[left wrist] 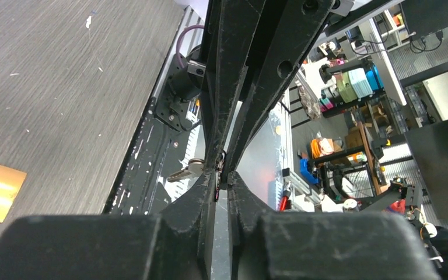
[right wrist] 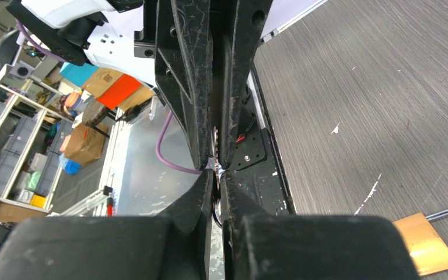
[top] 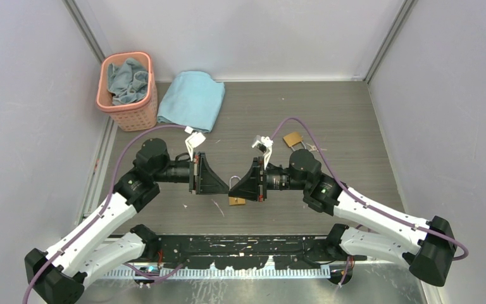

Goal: Unlock with the key

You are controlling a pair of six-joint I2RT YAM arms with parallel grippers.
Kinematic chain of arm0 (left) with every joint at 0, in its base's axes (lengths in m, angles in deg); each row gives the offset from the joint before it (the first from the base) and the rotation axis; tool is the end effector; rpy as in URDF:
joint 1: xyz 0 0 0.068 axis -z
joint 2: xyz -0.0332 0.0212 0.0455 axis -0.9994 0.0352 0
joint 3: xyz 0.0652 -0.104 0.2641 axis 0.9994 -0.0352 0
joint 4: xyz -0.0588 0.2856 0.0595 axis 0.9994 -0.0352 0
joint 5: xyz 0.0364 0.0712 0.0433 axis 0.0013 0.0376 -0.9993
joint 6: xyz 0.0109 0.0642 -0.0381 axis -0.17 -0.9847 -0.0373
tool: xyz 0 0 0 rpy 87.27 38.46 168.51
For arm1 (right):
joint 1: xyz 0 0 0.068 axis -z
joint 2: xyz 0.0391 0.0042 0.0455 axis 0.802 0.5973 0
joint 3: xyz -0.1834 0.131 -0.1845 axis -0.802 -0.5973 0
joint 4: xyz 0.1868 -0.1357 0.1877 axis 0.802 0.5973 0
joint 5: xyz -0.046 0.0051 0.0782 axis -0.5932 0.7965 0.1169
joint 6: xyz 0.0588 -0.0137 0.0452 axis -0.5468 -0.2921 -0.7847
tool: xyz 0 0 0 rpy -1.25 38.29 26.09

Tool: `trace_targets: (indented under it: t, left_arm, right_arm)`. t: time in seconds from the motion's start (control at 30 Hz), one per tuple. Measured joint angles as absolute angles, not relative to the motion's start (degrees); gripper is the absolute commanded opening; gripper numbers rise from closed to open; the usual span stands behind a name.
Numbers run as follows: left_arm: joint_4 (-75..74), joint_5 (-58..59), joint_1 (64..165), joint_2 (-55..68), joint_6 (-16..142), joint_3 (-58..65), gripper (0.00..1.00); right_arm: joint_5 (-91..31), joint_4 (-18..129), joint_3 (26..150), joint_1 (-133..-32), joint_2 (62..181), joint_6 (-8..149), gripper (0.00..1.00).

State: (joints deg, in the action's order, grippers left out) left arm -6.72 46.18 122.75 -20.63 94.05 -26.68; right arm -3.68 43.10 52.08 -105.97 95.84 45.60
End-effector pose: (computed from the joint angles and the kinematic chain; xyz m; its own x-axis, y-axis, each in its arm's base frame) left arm 0.1592 -0.1731 0.3337 -0.7829 0.0565 -0.6195 0.6219 0.0936 -0.7774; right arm 0.1378 0.2392 0.3210 -0.5600 -0.0117 -0.8284 -0.8266 0.0747 0.5578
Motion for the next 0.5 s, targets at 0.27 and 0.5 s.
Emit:
trace_targets:
  t: [0.27, 0.5]
  left_arm:
    - [-7.92, 44.41, 123.14, -21.15, 93.04, -26.68, 0.0]
    - [-8.77, 39.65, 123.51, -24.19, 92.91, -26.68, 0.0]
  right_arm:
    - [-2.98, 43.02, 51.86, -105.97, 95.84, 45.36, 0.23]
    - [-4.84, 41.0, 51.75, -105.97, 95.79, 43.57, 0.64]
